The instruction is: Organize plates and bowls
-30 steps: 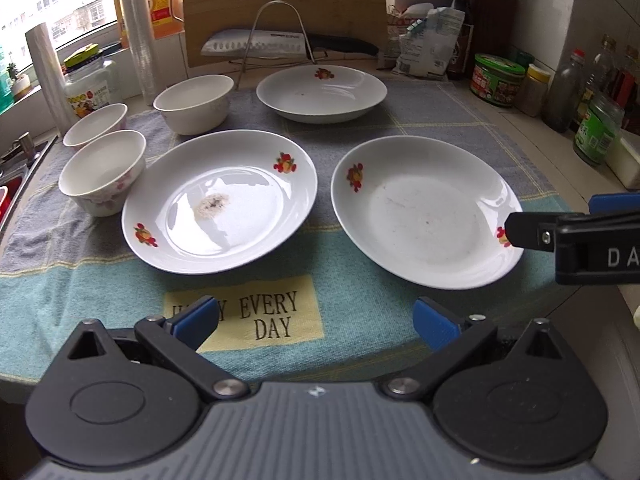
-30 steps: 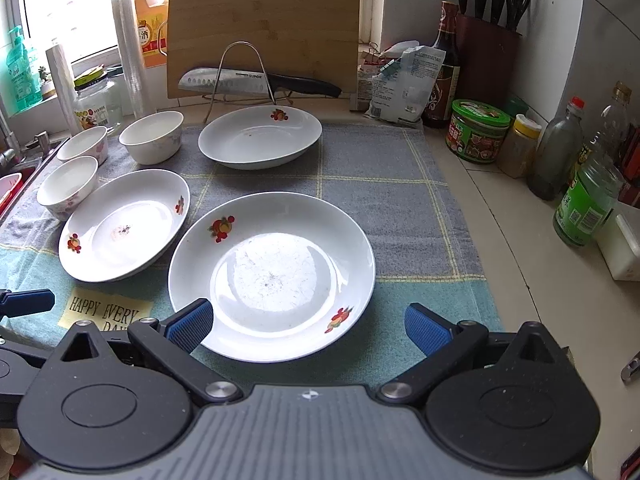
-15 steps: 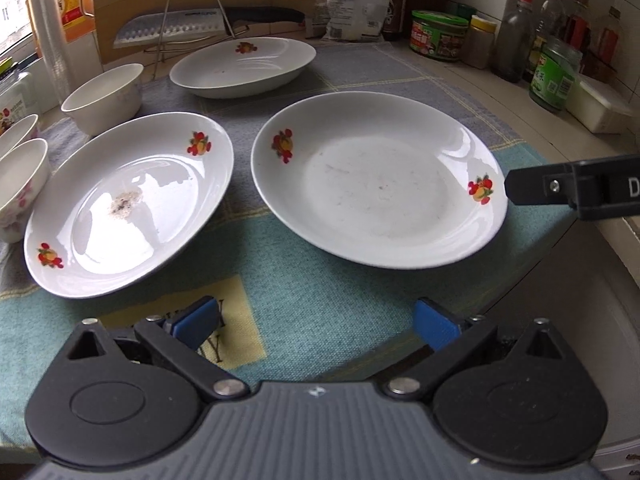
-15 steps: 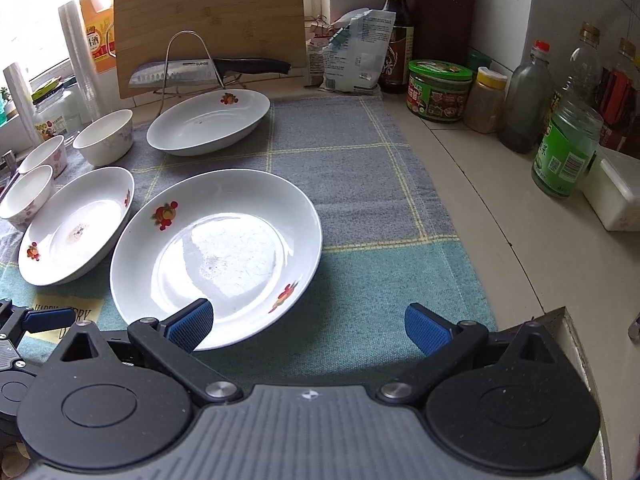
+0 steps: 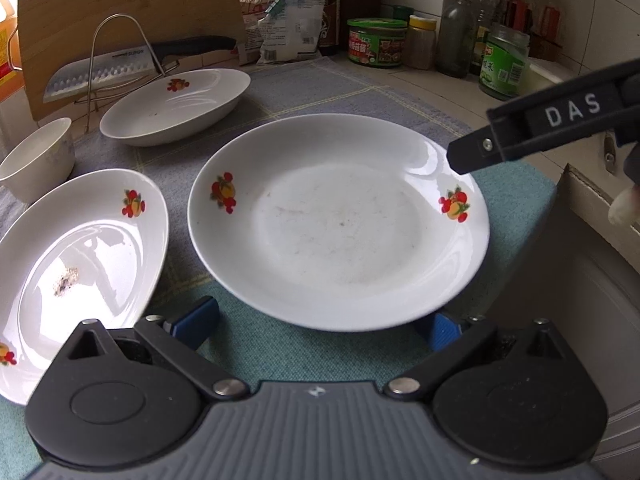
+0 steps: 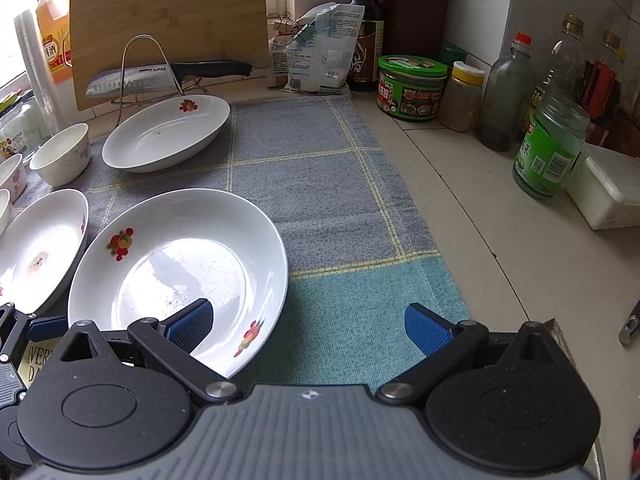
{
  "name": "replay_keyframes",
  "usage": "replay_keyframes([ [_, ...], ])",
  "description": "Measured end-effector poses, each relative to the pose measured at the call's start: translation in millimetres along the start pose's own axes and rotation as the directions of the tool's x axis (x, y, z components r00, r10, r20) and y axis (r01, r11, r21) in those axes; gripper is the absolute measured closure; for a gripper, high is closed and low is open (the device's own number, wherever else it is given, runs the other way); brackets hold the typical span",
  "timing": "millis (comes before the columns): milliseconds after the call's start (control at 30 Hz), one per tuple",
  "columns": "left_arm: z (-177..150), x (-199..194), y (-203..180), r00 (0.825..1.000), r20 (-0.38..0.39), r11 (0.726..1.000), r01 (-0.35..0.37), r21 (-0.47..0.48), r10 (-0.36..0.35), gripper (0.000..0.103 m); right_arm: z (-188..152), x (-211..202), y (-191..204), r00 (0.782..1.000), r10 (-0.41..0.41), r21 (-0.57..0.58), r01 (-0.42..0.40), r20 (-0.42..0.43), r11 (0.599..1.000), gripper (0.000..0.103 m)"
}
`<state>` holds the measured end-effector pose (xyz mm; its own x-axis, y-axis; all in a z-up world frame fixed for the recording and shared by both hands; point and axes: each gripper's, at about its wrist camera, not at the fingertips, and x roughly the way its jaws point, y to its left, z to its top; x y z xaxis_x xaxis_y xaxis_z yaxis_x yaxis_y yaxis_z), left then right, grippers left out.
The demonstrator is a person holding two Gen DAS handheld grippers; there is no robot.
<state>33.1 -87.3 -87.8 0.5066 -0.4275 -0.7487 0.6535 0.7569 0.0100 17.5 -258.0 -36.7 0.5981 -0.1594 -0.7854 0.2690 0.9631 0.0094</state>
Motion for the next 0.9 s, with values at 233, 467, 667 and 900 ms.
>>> replay_keyframes([
  [233, -1.5, 1.0, -1.7, 0.999, 0.035, 0.998, 0.04, 0.044, -0.041, 0.001, 13.2, 8.5, 3.4, 1.0, -0.013, 0.002, 0.013, -0.019, 1.0, 0.0],
  [467, 4.0, 4.4, -3.1, 1.0, 0.01, 0.999, 0.029, 0.033, -0.029, 0.0, 32.8, 33.1, -0.6, 0.996, 0.072, -0.051, -0.075, -0.052, 0.996, 0.0],
  [667, 2.2, 4.4, -5.0, 1.0, 0.026, 1.0, 0.017, 0.021, -0.017, 0.0, 45.6, 67.0, -6.4, 0.972, 0.2, -0.129, -0.215, -0.12, 0.968, 0.0],
  [900, -4.1, 0.6, -7.1, 0.998, 0.057, 1.0, 0.001, 0.005, -0.001, 0.0, 50.5, 94.3, -1.8, 0.94, 0.272, -0.238, -0.318, -0.206, 0.918, 0.0],
])
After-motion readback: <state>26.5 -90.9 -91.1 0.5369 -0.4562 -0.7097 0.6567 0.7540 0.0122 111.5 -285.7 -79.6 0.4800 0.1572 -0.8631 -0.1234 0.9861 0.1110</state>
